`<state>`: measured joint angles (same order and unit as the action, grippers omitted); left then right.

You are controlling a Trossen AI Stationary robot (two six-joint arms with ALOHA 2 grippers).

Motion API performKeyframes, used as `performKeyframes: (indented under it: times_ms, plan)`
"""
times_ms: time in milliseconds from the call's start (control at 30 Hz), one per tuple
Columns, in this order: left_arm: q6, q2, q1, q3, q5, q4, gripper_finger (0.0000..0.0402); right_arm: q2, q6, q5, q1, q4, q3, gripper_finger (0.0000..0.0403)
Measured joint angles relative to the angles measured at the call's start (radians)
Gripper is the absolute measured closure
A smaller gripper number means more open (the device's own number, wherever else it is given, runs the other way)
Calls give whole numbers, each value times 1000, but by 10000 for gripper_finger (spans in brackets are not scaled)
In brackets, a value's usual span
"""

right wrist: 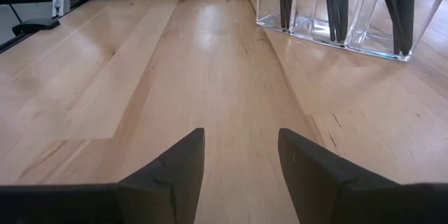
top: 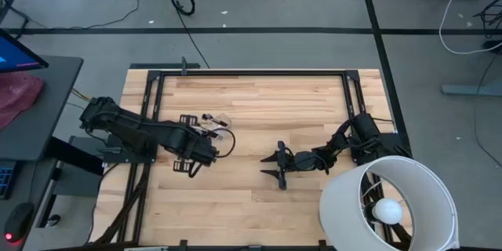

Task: Put items in baskets/containers
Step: Put the eyeshadow brush into the middle section of the transparent organizer

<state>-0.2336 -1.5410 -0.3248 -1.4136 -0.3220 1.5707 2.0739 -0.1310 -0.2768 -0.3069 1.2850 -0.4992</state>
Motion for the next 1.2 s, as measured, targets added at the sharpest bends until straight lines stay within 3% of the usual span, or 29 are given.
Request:
performKeyframes:
  times_ms: [200,400,867,1000,1200]
  plan:
    - [-12,0,31,0,47,0,388,0,0,0,0,0,0,215]
    - [28,0,30,-3,-36,1,391,0,1,0,0,0,0,215]
    - [39,-10,140,-34,-74,1,388,0,1,-1,0,0,0,215]
    - [48,-11,207,23,-76,-22,391,0,1,-2,0,1,-1,215]
    - [137,-12,246,168,-30,-214,384,0,1,-2,0,-1,-18,215]
